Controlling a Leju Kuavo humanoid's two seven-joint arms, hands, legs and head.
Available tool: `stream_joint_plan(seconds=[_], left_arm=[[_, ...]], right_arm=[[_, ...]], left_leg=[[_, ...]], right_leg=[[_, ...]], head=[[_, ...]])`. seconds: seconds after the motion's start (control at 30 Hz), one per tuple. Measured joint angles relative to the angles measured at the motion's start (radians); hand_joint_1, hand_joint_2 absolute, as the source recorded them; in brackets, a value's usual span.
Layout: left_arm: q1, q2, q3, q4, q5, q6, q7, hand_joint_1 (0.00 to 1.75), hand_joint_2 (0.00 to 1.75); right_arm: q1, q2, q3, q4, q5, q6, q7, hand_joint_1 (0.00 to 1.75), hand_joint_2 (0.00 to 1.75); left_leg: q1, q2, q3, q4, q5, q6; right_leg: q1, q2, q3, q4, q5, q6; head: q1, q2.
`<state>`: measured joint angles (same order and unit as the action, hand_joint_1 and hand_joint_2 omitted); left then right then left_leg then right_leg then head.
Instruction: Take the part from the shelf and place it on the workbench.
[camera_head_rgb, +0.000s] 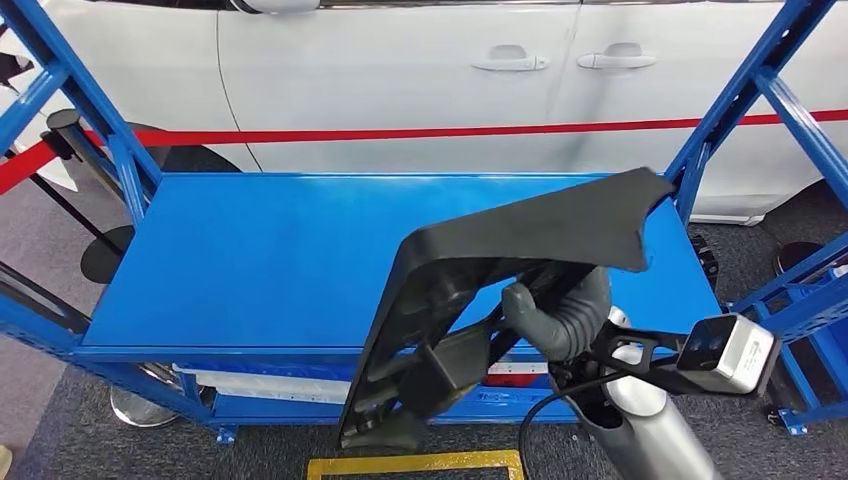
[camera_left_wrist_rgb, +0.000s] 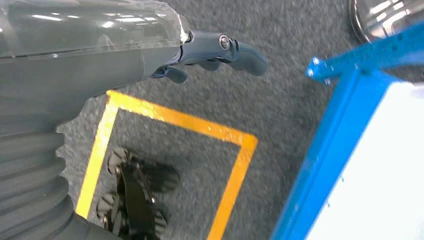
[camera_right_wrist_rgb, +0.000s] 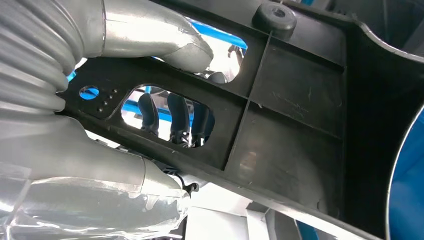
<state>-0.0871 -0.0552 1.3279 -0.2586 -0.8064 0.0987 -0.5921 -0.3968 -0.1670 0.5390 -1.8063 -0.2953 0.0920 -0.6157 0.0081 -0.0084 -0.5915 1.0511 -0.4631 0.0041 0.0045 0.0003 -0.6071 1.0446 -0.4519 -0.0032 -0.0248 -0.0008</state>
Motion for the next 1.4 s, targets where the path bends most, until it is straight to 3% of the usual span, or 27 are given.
stream_joint_plan(seconds=[0.07,0.2,0.23,0.37,0.4,0.5,0.53,0.57,0.63,0.67,0.7,0.73,0.77,0.83,0.9,0.93,1.0,1.03,1.07,1.17,1.2,1.27,1.33,1.4], left_arm=[[0.0,0.001,0.0,0.0,0.0,0.003,0.0,0.0,1.75],[-0.004,0.002,0.001,0.002,-0.002,0.026,-0.005,0.0,1.75],[-0.004,0.002,0.002,0.002,-0.003,0.028,-0.005,0.0,1.75],[-0.005,0.002,0.002,0.004,-0.005,0.037,-0.007,0.0,1.75],[-0.005,0.002,0.002,0.004,-0.005,0.038,-0.008,0.0,1.75],[-0.002,0.002,0.004,0.006,-0.004,0.04,-0.009,0.0,1.75],[-0.001,0.002,0.006,0.007,-0.004,0.041,-0.009,0.0,1.75],[0.0,0.002,0.007,0.008,-0.004,0.041,-0.009,0.0,1.75],[0.001,0.002,0.007,0.011,-0.003,0.043,-0.01,0.0,1.75],[0.0,0.002,0.007,0.012,-0.003,0.044,-0.01,0.0,1.75],[0.0,0.002,0.008,0.012,-0.003,0.045,-0.01,0.0,1.75],[0.0,0.003,0.008,0.013,-0.003,0.047,-0.009,0.0,1.75],[0.0,0.003,0.008,0.013,-0.003,0.049,-0.009,0.0,1.75],[-0.002,0.005,0.008,0.013,-0.004,0.053,-0.009,0.0,1.75],[-0.005,0.007,0.008,0.013,-0.006,0.056,-0.009,0.0,1.75],[-0.006,0.008,0.008,0.013,-0.007,0.057,-0.008,0.0,1.75],[-0.005,0.01,0.008,0.013,-0.009,0.057,-0.008,0.0,1.75],[-0.004,0.01,0.008,0.013,-0.01,0.057,-0.008,0.0,1.75],[-0.004,0.01,0.008,0.013,-0.011,0.057,-0.008,0.0,1.75],[-0.007,0.01,0.008,0.014,-0.014,0.056,-0.007,0.0,1.75],[-0.007,0.01,0.008,0.014,-0.013,0.055,-0.007,0.0,1.75],[-0.007,0.01,0.008,0.014,-0.011,0.054,-0.004,0.0,1.75],[-0.007,0.01,0.009,0.014,-0.009,0.053,-0.001,0.0,1.75],[-0.008,0.01,0.009,0.014,-0.008,0.053,0.004,0.0,1.75]], right_arm=[[-0.01,-0.011,0.005,0.0,-0.011,-0.01,0.001,1.24,1.75],[-0.078,-0.126,0.055,-0.003,-0.081,-0.084,0.015,1.24,1.75],[-0.082,-0.137,0.061,-0.004,-0.085,-0.093,0.017,1.24,1.75],[-0.109,-0.167,0.079,-0.017,-0.106,-0.126,0.019,1.24,1.75],[-0.115,-0.176,0.083,-0.021,-0.112,-0.133,0.02,1.24,1.75],[-0.131,-0.2,0.099,-0.027,-0.134,-0.156,0.02,1.24,1.75],[-0.136,-0.207,0.106,-0.03,-0.14,-0.163,0.02,1.24,1.75],[-0.141,-0.213,0.113,-0.033,-0.145,-0.169,0.02,1.24,1.75],[-0.145,-0.222,0.125,-0.042,-0.15,-0.18,0.019,1.24,1.75],[-0.144,-0.224,0.132,-0.046,-0.15,-0.187,0.018,1.24,1.75],[-0.143,-0.225,0.14,-0.051,-0.146,-0.195,0.017,1.24,1.75],[-0.142,-0.225,0.147,-0.055,-0.142,-0.202,0.016,1.24,1.75],[-0.141,-0.225,0.154,-0.06,-0.135,-0.21,0.016,1.24,1.75],[-0.139,-0.224,0.164,-0.071,-0.123,-0.221,0.015,1.24,1.75],[-0.139,-0.222,0.174,-0.084,-0.109,-0.232,0.016,1.24,1.75],[-0.139,-0.22,0.178,-0.09,-0.102,-0.237,0.017,1.24,1.75],[-0.138,-0.215,0.187,-0.097,-0.093,-0.245,0.017,1.24,1.75],[-0.137,-0.213,0.19,-0.101,-0.09,-0.248,0.017,1.24,1.75],[-0.137,-0.212,0.193,-0.105,-0.089,-0.251,0.018,1.24,1.75],[-0.135,-0.207,0.198,-0.117,-0.086,-0.254,0.018,1.24,1.75],[-0.133,-0.203,0.199,-0.12,-0.083,-0.254,0.017,1.24,1.75],[-0.13,-0.197,0.2,-0.124,-0.072,-0.254,0.016,1.24,1.75],[-0.13,-0.191,0.196,-0.127,-0.058,-0.25,0.016,1.24,1.75],[-0.127,-0.187,0.181,-0.13,-0.049,-0.241,0.015,1.24,1.75]], left_leg=[[0.0,0.0,-0.001,-0.003,0.003,0.004],[0.002,0.004,-0.033,-0.018,0.043,0.027],[0.002,0.004,-0.041,-0.017,0.049,0.026],[0.002,0.002,-0.059,-0.017,0.071,0.009],[0.002,0.002,-0.06,-0.018,0.078,0.003],[0.006,0.001,-0.069,-0.022,0.09,-0.016],[0.007,0.001,-0.078,-0.01,0.072,-0.02],[0.008,0.001,-0.091,0.023,0.036,-0.023],[0.01,0.002,-0.124,0.139,-0.063,-0.023],[0.01,0.003,-0.135,0.202,-0.098,-0.024],[0.01,0.003,-0.135,0.244,-0.109,-0.024],[0.01,0.003,-0.121,0.255,-0.099,-0.023],[0.009,0.003,-0.09,0.232,-0.076,-0.021],[0.005,0.003,0.009,0.108,-0.044,-0.014],[-0.001,0.003,0.081,-0.003,-0.052,-0.006],[-0.004,0.002,0.093,-0.028,-0.06,-0.003],[-0.005,0.003,0.087,-0.039,-0.049,0.006],[-0.003,0.005,0.083,-0.042,-0.039,0.012],[-0.001,0.006,0.076,-0.047,-0.027,0.017],[0.0,0.009,0.044,-0.049,0.004,0.028],[0.0,0.01,0.031,-0.048,0.013,0.028],[0.0,0.01,0.003,-0.043,0.031,0.023],[0.0,0.01,-0.021,-0.037,0.046,0.016],[-0.001,0.009,-0.037,-0.03,0.059,0.005]], right_leg=[[0.0,0.0,-0.001,0.0,0.002,0.003],[-0.018,0.001,-0.074,0.241,-0.167,0.036],[-0.021,0.001,-0.06,0.238,-0.16,0.039],[-0.023,0.003,0.092,0.008,-0.08,0.034],[-0.019,0.004,0.104,-0.018,-0.075,0.03],[-0.014,0.002,0.089,-0.031,-0.054,0.01],[-0.015,0.0,0.081,-0.034,-0.044,0.001],[-0.016,-0.003,0.071,-0.037,-0.033,-0.008],[-0.012,-0.005,0.049,-0.037,-0.014,-0.019],[-0.01,-0.006,0.037,-0.036,-0.005,-0.021],[-0.007,-0.006,0.024,-0.034,0.003,-0.022],[-0.005,-0.007,0.01,-0.032,0.011,-0.022],[-0.004,-0.007,-0.003,-0.027,0.019,-0.021],[-0.002,-0.007,-0.027,-0.017,0.03,-0.016],[-0.001,-0.009,-0.039,-0.009,0.041,-0.007],[-0.002,-0.01,-0.043,-0.008,0.048,-0.002],[-0.005,-0.011,-0.045,-0.01,0.059,0.01],[-0.007,-0.009,-0.049,-0.004,0.05,0.016],[-0.008,-0.007,-0.058,0.018,0.023,0.021],[-0.017,-0.003,-0.103,0.172,-0.108,0.035],[-0.02,-0.003,-0.109,0.22,-0.124,0.039],[-0.026,-0.003,-0.082,0.237,-0.093,0.044],[-0.03,-0.003,0.004,0.141,-0.049,0.044],[-0.026,-0.002,0.087,0.021,-0.058,0.037]], head=[[0.0,0.0],[0.001,0.0],[0.001,0.0],[0.0,0.0],[0.0,0.0],[0.001,0.0],[0.0,0.0],[-0.001,0.0],[-0.002,0.0],[-0.002,0.0],[-0.001,0.0],[-0.002,0.0],[-0.002,0.0],[-0.002,0.0],[-0.001,0.0],[-0.001,0.0],[-0.001,0.0],[-0.001,0.0],[0.0,0.0],[0.002,0.0],[0.002,0.0],[0.002,0.0],[0.001,0.0],[0.001,0.0]])
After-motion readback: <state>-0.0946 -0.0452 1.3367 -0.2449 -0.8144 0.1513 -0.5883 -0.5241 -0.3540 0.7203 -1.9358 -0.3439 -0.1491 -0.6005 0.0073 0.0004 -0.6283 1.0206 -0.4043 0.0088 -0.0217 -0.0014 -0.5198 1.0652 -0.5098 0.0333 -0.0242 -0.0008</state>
